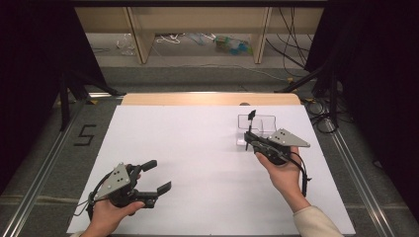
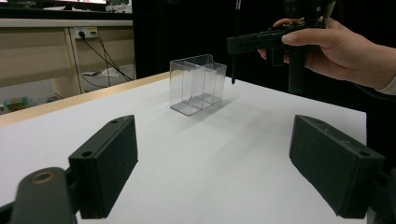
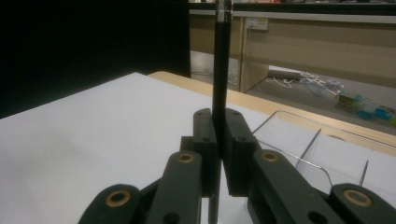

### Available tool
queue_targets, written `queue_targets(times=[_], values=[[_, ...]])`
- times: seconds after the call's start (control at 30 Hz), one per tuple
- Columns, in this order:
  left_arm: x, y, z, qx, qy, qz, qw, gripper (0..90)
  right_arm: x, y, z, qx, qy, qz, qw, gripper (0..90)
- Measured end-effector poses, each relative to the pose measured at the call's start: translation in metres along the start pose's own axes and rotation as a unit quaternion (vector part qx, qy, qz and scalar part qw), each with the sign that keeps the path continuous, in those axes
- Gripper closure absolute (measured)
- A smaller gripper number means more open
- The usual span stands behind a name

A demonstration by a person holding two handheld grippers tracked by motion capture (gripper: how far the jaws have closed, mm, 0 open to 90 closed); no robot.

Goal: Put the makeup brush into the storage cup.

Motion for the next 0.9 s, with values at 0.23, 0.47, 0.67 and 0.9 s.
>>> queue_targets(times=[0.23, 0.47, 0.67, 0.9], values=[[0.000, 0.000, 0.000, 0.000, 0.000, 0.000, 1.0000, 15.3, -0.001, 0.003, -0.005, 0.000, -0.006, -0.006, 1.0000, 85.6], [0.000, 0.000, 0.000, -0.001, -0.001, 0.000, 1.0000, 15.3, -0.001, 0.003, -0.007, -0.003, -0.011, -0.003, 0.9999, 85.6], [0.000, 0.000, 0.000, -0.001, -0.001, 0.000, 1.0000, 15.3, -0.002, 0.004, -0.009, -0.003, -0.010, -0.004, 0.9999, 85.6], [0.000, 0.000, 0.000, 0.000, 0.000, 0.000, 1.0000, 15.3, -0.003, 0.006, -0.012, -0.005, -0.017, -0.003, 0.9998, 85.6]])
Point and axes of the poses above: each handheld gripper's, and its own axes: x roughly backward along the jaws, y roughly out of its top, z roughly to its left, the point moved 9 cm from there along -x, roughly forward along the jaws, and after that the axes turned 2 degrees about z, right-handed, at the moved point
